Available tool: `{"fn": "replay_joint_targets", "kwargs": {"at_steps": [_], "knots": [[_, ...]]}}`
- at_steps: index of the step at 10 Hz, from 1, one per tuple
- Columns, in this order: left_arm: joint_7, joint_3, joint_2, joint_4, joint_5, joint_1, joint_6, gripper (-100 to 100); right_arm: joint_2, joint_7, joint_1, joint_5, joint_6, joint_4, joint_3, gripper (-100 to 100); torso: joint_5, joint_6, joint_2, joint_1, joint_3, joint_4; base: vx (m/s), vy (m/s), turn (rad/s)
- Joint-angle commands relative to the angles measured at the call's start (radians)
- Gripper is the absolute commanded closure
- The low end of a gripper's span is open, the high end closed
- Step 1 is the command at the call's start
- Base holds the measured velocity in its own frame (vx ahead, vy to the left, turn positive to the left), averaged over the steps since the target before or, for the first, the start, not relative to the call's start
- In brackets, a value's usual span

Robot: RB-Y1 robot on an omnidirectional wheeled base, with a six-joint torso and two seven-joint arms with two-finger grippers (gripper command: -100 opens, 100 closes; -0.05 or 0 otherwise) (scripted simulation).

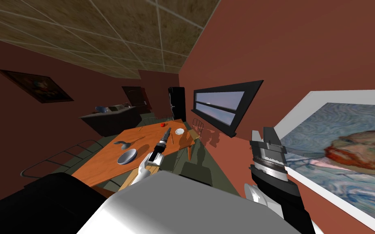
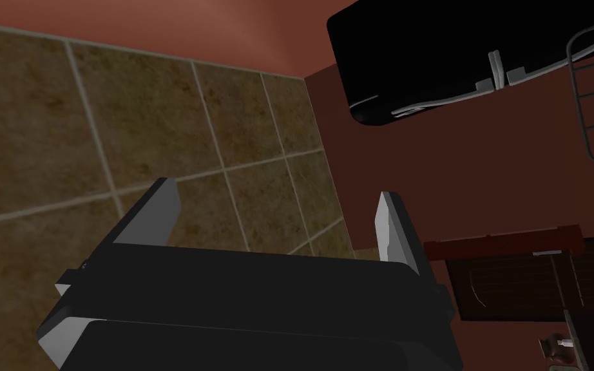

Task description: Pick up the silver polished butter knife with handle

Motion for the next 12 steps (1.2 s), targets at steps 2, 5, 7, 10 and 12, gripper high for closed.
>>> {"fn": "replay_joint_targets", "kwargs": {"at_steps": [2,5,7,10,12], "knots": [[-0.023,0.001,0.018,0.071,-0.002,-0.026,0.019,-100,0.000,0.000,0.000,0.000,0.000,0.000,0.000,0,0.000,0.000,0.000,-0.001,0.000,0.000,0.009,-0.043,-0.033],[-0.067,0.000,0.051,0.162,-0.009,-0.072,0.057,-100,0.000,0.000,0.000,0.000,0.000,0.000,0.000,0,0.000,0.000,-0.001,-0.001,-0.001,0.000,0.021,-0.054,-0.038],[-0.067,0.000,0.051,0.200,-0.009,-0.072,0.057,-100,0.000,0.000,0.000,0.000,0.000,0.000,0.000,0,0.000,0.000,-0.001,-0.001,-0.001,0.000,0.013,-0.027,-0.008],[-0.110,-0.002,0.083,0.302,-0.015,-0.117,0.096,-100,0.000,0.000,0.000,0.000,0.000,0.000,0.000,0,0.000,0.000,-0.001,0.000,0.000,0.000,0.022,-0.037,-0.046],[-0.110,-0.002,0.083,0.331,-0.015,-0.117,0.096,-100,0.000,0.000,0.000,0.000,0.000,0.000,0.000,0,0.000,0.000,-0.002,-0.001,-0.001,0.000,0.022,-0.028,-0.011]]}}
